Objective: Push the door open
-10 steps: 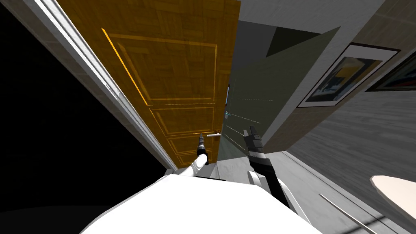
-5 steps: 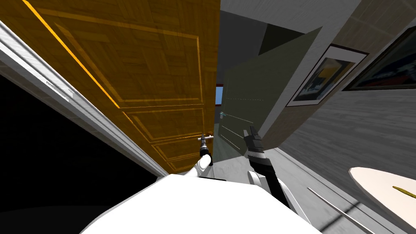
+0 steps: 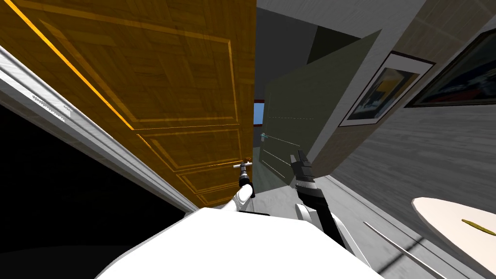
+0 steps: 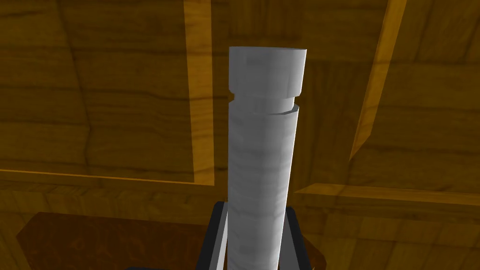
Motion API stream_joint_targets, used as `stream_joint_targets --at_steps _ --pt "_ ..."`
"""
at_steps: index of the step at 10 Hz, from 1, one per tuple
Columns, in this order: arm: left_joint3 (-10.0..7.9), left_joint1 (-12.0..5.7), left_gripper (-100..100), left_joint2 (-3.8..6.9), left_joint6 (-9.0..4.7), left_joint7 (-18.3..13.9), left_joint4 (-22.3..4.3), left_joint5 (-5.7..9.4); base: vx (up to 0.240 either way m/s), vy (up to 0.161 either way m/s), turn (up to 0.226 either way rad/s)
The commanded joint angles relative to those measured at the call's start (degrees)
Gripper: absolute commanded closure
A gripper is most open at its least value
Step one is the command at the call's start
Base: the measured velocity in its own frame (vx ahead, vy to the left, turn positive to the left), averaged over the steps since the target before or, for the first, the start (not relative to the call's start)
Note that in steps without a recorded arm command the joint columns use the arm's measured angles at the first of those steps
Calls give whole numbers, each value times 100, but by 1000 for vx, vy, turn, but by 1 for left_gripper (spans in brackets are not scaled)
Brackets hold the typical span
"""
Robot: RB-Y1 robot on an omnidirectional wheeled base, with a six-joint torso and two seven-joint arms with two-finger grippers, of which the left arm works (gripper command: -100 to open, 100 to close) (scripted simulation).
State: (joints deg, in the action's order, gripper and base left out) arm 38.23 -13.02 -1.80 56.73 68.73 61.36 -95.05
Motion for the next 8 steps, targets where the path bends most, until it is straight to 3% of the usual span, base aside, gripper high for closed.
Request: stream_joint_targets --at_steps 1,3,4,8 --pt "-13 -3 100 16 15 4 2 -4 -1 7 -6" --pt "-13 -3 100 16 15 4 2 -4 0 0 0" --pt "-80 -33 100 67 -148 -99 -50 160 51 38 39" --pt "-287 -110 100 203 -486 -340 -170 551 120 55 48"
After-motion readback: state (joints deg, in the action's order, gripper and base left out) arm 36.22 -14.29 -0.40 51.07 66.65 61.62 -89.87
